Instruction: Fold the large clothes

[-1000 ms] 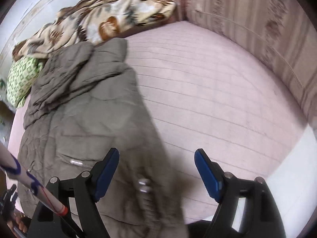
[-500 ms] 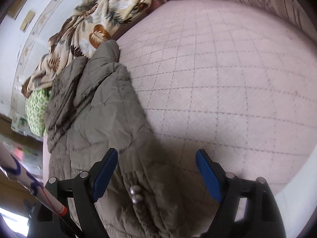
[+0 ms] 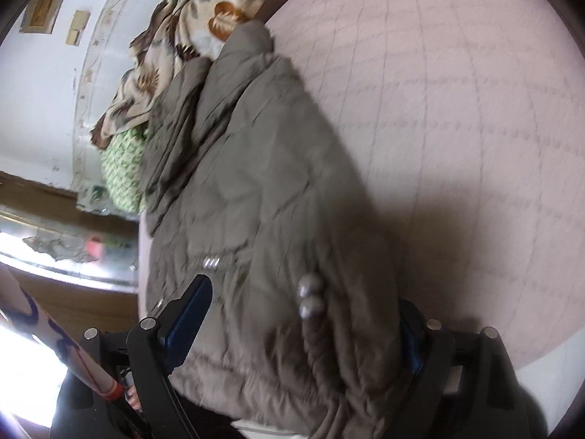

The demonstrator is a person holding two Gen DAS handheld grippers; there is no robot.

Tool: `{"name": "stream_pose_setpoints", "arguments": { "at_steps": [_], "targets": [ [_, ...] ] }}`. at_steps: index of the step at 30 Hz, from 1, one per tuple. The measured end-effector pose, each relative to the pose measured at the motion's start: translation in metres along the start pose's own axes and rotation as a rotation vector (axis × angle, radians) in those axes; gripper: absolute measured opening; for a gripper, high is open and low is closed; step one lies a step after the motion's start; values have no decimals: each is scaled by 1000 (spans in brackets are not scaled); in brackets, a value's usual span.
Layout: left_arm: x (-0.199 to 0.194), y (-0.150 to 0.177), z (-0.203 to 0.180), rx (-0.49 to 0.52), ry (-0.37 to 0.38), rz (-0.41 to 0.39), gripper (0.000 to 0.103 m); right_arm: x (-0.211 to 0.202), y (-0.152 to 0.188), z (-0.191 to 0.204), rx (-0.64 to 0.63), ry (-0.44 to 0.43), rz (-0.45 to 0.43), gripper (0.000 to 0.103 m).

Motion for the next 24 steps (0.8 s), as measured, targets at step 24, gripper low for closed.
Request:
{"name": "stream_pose_setpoints", "arguments": {
  "at_steps": [24],
  "targets": [
    [30,4,-17,75,-82,-14,76,-2,10,-2,36,-33,-45,71]
  ]
}}
Point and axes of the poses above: each gripper's, at about its wrist camera, not at the fingertips, and x roughly the way its jaws point, z to its left, y to its underside, the point moved 7 cm from there along x, roughly the way its jaws point, and after that the axes turned 4 degrees about -z, right-handed, at the moved point
